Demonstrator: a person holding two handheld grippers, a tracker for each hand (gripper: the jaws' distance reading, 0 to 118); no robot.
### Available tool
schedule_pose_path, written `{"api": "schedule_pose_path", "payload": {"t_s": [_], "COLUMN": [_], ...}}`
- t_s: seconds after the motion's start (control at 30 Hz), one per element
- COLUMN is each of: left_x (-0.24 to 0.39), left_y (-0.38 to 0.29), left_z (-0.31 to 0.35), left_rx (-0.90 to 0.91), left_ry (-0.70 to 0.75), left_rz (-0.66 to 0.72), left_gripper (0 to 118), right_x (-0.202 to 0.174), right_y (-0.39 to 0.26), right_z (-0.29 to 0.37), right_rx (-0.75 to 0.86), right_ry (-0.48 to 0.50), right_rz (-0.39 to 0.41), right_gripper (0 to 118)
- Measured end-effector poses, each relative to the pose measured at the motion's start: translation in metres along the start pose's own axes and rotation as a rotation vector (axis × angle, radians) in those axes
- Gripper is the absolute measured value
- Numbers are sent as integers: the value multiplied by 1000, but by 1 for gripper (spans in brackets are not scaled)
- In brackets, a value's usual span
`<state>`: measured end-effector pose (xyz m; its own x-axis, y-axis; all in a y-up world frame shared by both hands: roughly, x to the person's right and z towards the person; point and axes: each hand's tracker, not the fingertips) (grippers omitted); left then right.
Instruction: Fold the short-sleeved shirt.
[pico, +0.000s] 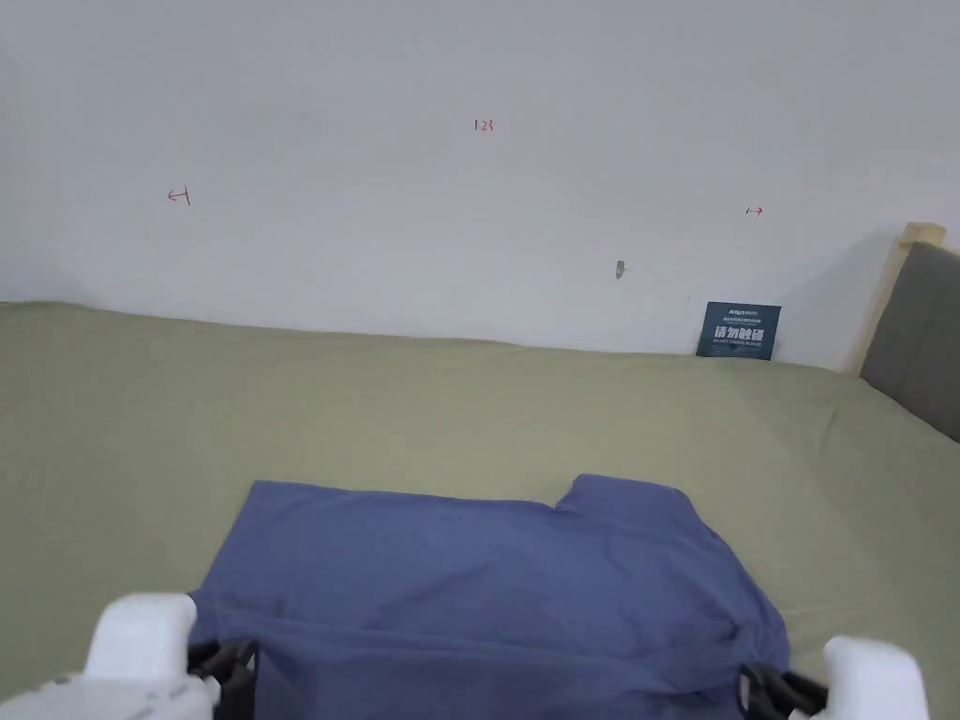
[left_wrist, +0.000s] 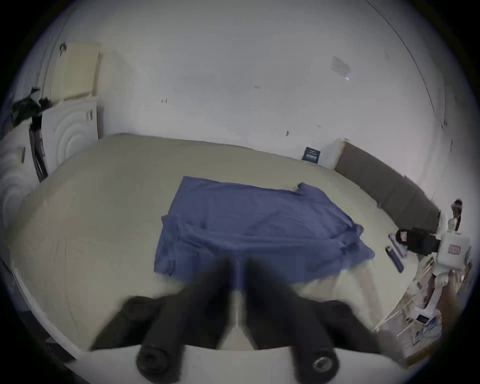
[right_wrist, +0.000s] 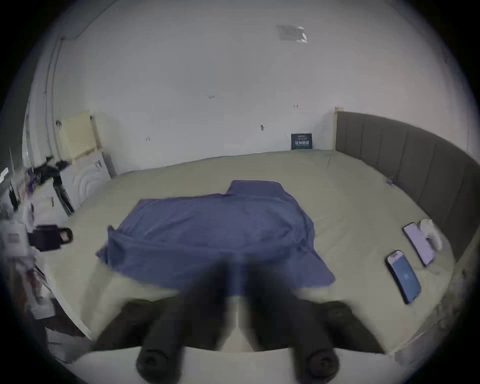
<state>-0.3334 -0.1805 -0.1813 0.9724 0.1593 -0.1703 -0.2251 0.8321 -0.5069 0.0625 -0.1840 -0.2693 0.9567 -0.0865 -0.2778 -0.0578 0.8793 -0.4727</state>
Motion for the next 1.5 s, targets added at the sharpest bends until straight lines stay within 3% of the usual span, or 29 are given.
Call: {"api": "schedule_pose_path", "payload": {"t_s": [0.03,0.1,0.27,0.33,0.63,0.7,0.73,0.77,0.8,0.83,1.03,1.07,1.1,1.17,1.23,1.3,1.33,1.37,1.5], "left_x": [8,20,26,17,-57,-72,-79,-83,-89,-93,-106,-110,-111,-116,-115,-126,-129,-130,-122], "left_y": [-10,-33,-81,-84,-38,-26,-21,-18,-15,-13,-15,-16,-17,-20,-24,-25,-26,-26,-25], "left_z": [7,18,33,29,-28,-51,-63,-75,-88,-98,-148,-154,-155,-152,-148,-147,-146,-145,-139], "left_rx": [16,-14,-35,-92,-82,-74,-80,-99,-125,-139,-266,-280,-290,-298,-254,-261,-261,-255,-269], "left_ry": [39,37,69,58,126,133,147,149,159,158,199,186,178,91,53,76,70,69,58], "left_rz": [-24,4,15,52,189,174,152,134,126,119,44,57,77,143,176,209,238,251,238], "left_gripper": [0,0,0,0,3,31,54,85,96,96,95,89,72,12,11,11,11,11,11], "right_x": [-10,-20,-36,-34,-7,1,6,11,15,19,42,44,47,54,63,78,84,91,112], "right_y": [-11,-35,-84,-85,-57,-54,-52,-51,-52,-51,-44,-44,-43,-40,-37,-35,-34,-33,-37], "right_z": [11,25,39,35,13,6,3,-1,-3,-8,-28,-27,-31,-39,-47,-63,-69,-77,-101], "right_rx": [13,-52,-101,-156,-110,-122,-125,-127,-128,-131,-147,-145,-146,-146,-144,-156,-186,-220,-281], "right_ry": [-67,0,40,43,26,20,21,22,20,18,-4,-3,-8,-22,-35,-44,-74,-88,-35], "right_rz": [32,15,3,10,-51,-74,-84,-92,-95,-96,-173,-181,-184,-181,-166,-156,-141,-120,-99], "right_gripper": [1,1,1,1,1,1,1,1,1,1,1,1,1,1,2,15,35,64,66]}}
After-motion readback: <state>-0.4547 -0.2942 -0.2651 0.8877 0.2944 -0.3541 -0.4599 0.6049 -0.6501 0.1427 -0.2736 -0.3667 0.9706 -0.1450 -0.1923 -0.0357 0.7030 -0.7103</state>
